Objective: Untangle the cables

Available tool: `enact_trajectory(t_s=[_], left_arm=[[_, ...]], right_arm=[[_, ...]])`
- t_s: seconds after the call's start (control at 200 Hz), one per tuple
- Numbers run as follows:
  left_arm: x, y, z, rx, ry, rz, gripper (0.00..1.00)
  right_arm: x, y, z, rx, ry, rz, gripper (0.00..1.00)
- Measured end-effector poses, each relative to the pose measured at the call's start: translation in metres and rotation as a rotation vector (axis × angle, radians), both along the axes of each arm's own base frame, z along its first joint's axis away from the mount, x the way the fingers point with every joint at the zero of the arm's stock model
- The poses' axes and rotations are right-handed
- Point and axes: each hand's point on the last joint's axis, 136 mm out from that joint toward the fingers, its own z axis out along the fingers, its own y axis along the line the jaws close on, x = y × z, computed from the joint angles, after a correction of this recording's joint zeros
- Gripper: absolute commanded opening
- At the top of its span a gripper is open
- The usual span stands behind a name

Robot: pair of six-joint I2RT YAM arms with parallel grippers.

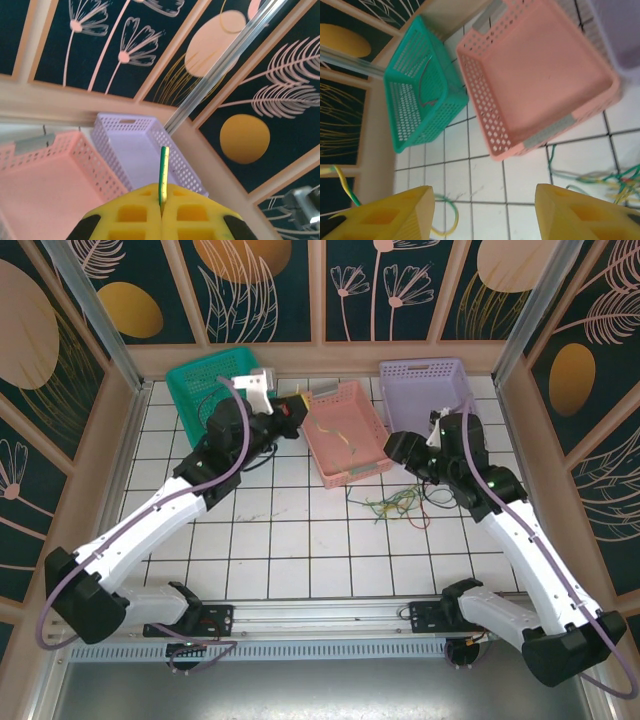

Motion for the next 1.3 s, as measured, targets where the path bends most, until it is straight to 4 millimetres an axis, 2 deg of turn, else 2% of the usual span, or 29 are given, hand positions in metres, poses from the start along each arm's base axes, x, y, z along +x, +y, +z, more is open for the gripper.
enact_trajectory(t_s=[0.17, 0.335, 0.435, 0.54, 0.746, 0.941, 1.061, 1.126, 1.196, 1.301], left_arm=[[0.025, -0.012, 0.017, -0.042, -0.05, 0.015, 0.0], [0.036, -0.021, 0.018, -0.101, -0.052, 0.015, 0.0], [0.039, -0.023, 0.02, -0.154, -0.037, 0.015, 0.0], [0.039, -0.023, 0.028, -0.216, -0.031, 0.011, 0.0], [0.038, -0.024, 0.035, -0.276, -0.025, 0.002, 0.0], [0.038, -0.024, 0.028, -0.285, 0.0, 0.001, 0.0], [0.038, -0.025, 0.028, -0.292, 0.008, -0.002, 0.0], [0.038, -0.025, 0.028, -0.296, 0.011, -0.003, 0.0], [0.037, -0.025, 0.028, -0.301, 0.015, -0.007, 0.0], [0.036, -0.026, 0.027, -0.303, 0.019, -0.016, 0.0]], right_arm=[[-0.012, 0.015, -0.011, 0.279, 0.162, -0.084, 0.53], [-0.022, 0.047, -0.024, 0.545, 0.304, -0.144, 0.54], [-0.018, 0.056, -0.02, 0.655, 0.328, -0.188, 0.53], [-0.002, 0.057, -0.005, 0.766, 0.289, -0.237, 0.53], [0.024, 0.061, 0.001, 0.849, 0.251, -0.29, 0.51], [0.033, 0.058, 0.015, 0.898, 0.189, -0.304, 0.47], [0.037, 0.056, 0.016, 0.902, 0.177, -0.31, 0.46], [0.039, 0.056, 0.013, 0.897, 0.18, -0.316, 0.42], [0.041, 0.058, 0.009, 0.882, 0.185, -0.317, 0.32], [0.046, 0.056, 0.003, 0.862, 0.185, -0.328, 0.07]])
